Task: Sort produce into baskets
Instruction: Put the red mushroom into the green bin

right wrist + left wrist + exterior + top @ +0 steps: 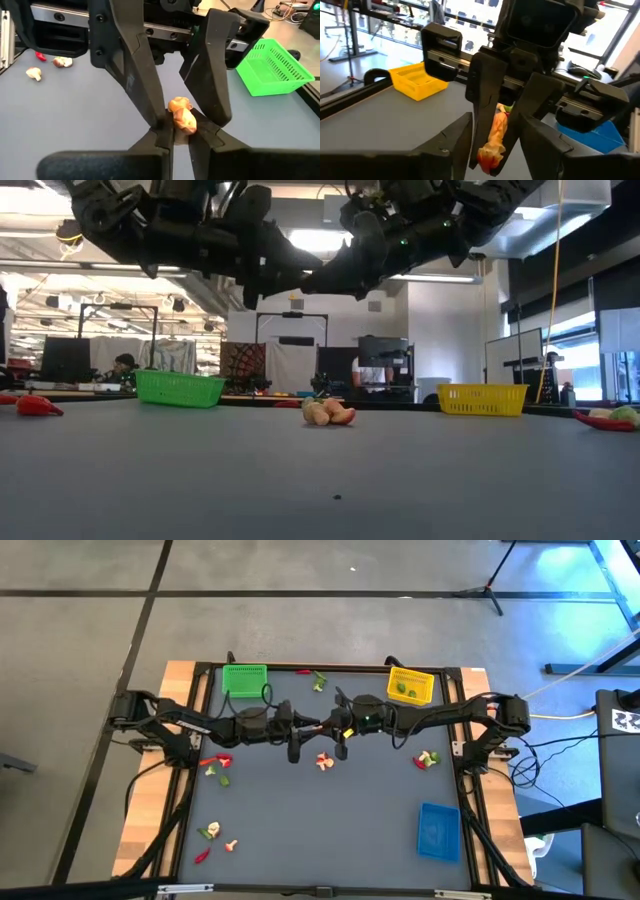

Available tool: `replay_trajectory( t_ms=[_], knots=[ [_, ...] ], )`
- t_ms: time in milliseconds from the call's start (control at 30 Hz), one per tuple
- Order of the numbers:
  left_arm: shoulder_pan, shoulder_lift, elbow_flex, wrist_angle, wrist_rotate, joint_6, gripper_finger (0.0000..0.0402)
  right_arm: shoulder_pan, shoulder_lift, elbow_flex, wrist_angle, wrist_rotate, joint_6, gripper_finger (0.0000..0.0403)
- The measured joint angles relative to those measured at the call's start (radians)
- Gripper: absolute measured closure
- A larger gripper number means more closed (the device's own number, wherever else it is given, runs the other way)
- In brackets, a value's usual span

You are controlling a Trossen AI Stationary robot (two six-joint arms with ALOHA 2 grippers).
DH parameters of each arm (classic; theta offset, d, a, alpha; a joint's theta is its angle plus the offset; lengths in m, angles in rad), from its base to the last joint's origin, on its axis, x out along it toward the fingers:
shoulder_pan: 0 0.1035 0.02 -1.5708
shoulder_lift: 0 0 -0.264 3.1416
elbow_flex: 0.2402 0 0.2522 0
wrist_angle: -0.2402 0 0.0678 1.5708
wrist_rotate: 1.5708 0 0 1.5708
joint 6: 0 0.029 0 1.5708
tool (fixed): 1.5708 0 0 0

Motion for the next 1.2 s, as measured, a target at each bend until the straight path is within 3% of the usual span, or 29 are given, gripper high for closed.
replay_trajectory(
  t_ms=[367,567,767,967,1200],
  knots=[
    [0.001,-0.001,0.0,-0.02,0.004,0.058,0.0392,0.0,0.0,-0.001,0.0,-0.011,0.004,0.037],
    [0.0,-0.001,0.0,-0.022,0.007,0.074,0.0395,0.0,0.0,-0.001,-0.001,-0.008,0.037,0.036],
    [0.0,-0.021,-0.001,-0.043,0.008,0.081,0.0397,0.0,-0.001,0.002,-0.033,0.036,0.088,0.0307],
    [0.016,-0.104,-0.002,-0.058,-0.007,0.081,0.0397,-0.004,-0.031,0.005,-0.2,0.136,0.056,0.0259],
    [0.068,-0.26,-0.002,-0.269,-0.084,0.133,0.0398,-0.001,-0.083,0.004,-0.416,0.248,0.091,0.0247]
  ],
)
